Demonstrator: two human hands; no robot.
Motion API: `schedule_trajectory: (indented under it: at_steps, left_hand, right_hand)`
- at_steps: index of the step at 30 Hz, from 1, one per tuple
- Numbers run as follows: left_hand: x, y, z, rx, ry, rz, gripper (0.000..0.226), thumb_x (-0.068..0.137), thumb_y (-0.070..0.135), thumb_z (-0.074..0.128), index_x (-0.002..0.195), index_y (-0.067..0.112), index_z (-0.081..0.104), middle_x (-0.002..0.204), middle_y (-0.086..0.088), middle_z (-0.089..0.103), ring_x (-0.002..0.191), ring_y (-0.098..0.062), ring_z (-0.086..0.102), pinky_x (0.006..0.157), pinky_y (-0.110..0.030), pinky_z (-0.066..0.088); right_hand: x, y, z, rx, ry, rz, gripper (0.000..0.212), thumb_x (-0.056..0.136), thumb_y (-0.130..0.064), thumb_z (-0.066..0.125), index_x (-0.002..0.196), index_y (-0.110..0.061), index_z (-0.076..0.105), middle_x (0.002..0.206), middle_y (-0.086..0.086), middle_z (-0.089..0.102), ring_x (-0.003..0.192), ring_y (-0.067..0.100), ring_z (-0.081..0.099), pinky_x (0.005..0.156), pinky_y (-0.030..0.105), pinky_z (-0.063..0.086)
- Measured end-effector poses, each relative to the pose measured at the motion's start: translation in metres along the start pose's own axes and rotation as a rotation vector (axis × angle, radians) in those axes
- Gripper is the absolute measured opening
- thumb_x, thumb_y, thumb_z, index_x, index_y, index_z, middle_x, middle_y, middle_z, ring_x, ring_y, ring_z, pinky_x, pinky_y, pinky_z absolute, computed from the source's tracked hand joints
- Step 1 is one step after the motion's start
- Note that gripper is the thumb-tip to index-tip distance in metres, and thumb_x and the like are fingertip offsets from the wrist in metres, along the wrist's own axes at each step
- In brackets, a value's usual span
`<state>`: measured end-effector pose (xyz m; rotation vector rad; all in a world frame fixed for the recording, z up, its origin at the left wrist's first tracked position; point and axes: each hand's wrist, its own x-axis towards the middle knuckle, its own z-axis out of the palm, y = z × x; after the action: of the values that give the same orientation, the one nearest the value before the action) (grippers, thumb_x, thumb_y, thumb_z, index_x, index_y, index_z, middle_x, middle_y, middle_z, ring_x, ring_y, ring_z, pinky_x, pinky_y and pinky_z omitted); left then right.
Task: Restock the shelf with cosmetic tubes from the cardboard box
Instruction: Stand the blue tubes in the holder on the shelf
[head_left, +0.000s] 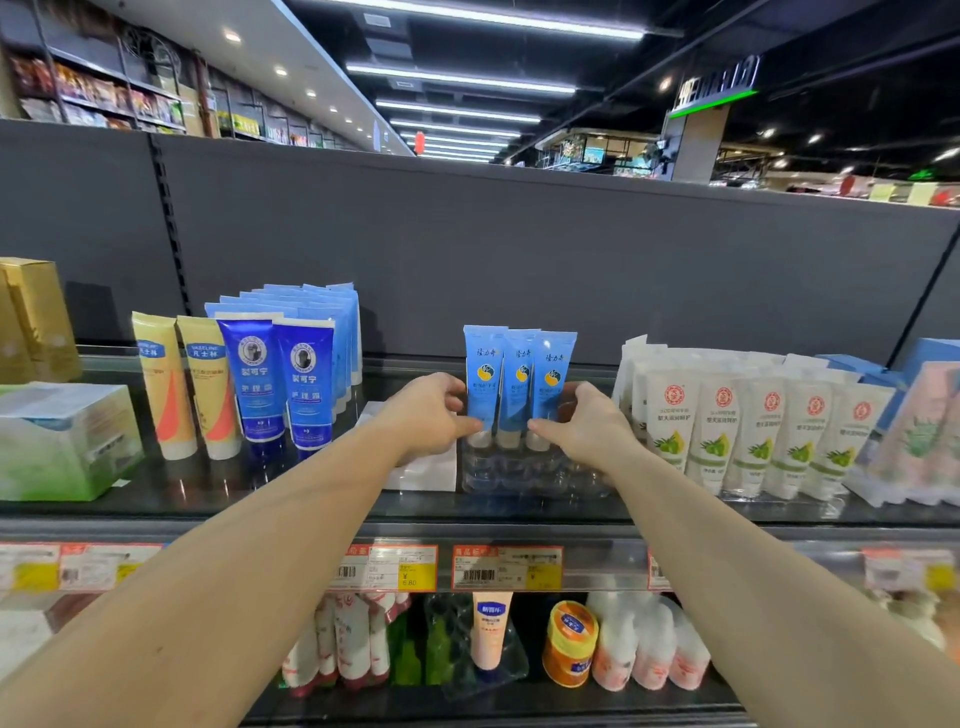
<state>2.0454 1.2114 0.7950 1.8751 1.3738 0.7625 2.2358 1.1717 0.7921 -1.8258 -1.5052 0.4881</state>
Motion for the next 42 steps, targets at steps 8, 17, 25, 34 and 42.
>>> schedule_trajectory:
  at_steps: [8, 17, 25, 34, 42]
  left_hand:
    - [-0.016, -0.001, -0.01, 0.201, -0.003, 0.129, 0.063, 0.087, 0.038, 0.066, 0.141, 0.016, 0.042, 0.142, -0.001, 0.049, 0.129, -0.02, 0.048, 0.102, -0.037, 0.041]
    - [-0.061, -0.005, -0.025, 0.358, -0.021, 0.217, 0.072, 0.088, 0.052, 0.06, 0.146, 0.018, 0.035, 0.146, -0.005, 0.045, 0.131, -0.025, 0.045, 0.104, -0.045, 0.042]
    - [-0.155, -0.013, -0.05, 0.466, 0.032, 0.264, 0.046, 0.09, 0.045, 0.056, 0.129, 0.022, 0.052, 0.129, -0.002, 0.058, 0.112, -0.023, 0.055, 0.095, -0.043, 0.048]
    - [-0.276, -0.086, -0.068, 0.698, 0.055, 0.144, 0.06, 0.083, 0.067, 0.043, 0.125, 0.025, 0.053, 0.13, -0.002, 0.054, 0.12, -0.028, 0.05, 0.098, -0.046, 0.044]
    - [-0.371, -0.199, -0.142, 0.75, 0.078, -0.12, 0.063, 0.09, 0.059, 0.046, 0.142, 0.025, 0.039, 0.151, -0.003, 0.037, 0.139, -0.028, 0.033, 0.112, -0.048, 0.03]
  right_hand:
    - [-0.037, -0.017, -0.007, -0.086, 0.105, 0.026, 0.072, 0.089, -0.034, 0.066, 0.148, -0.014, 0.029, 0.145, 0.004, 0.047, 0.101, 0.013, 0.059, 0.073, 0.021, 0.044]
    - [-0.104, -0.039, 0.015, -0.114, 0.187, 0.047, 0.062, 0.095, -0.033, 0.058, 0.147, -0.014, 0.031, 0.139, 0.002, 0.049, 0.117, 0.016, 0.05, 0.094, 0.034, 0.042]
    - [-0.163, -0.064, 0.041, -0.454, 0.183, -0.141, 0.036, 0.094, -0.043, 0.046, 0.122, -0.022, 0.051, 0.119, 0.002, 0.058, 0.114, 0.024, 0.051, 0.095, 0.045, 0.046]
    - [-0.273, -0.08, 0.1, -0.556, -0.061, -0.18, 0.061, 0.099, -0.05, 0.035, 0.152, -0.025, 0.02, 0.159, 0.005, 0.019, 0.147, 0.03, 0.009, 0.118, 0.05, 0.013]
    - [-0.331, -0.141, 0.216, -0.48, -0.229, -0.345, 0.058, 0.096, -0.044, 0.04, 0.148, -0.02, 0.029, 0.152, 0.006, 0.03, 0.143, 0.029, 0.02, 0.117, 0.047, 0.019]
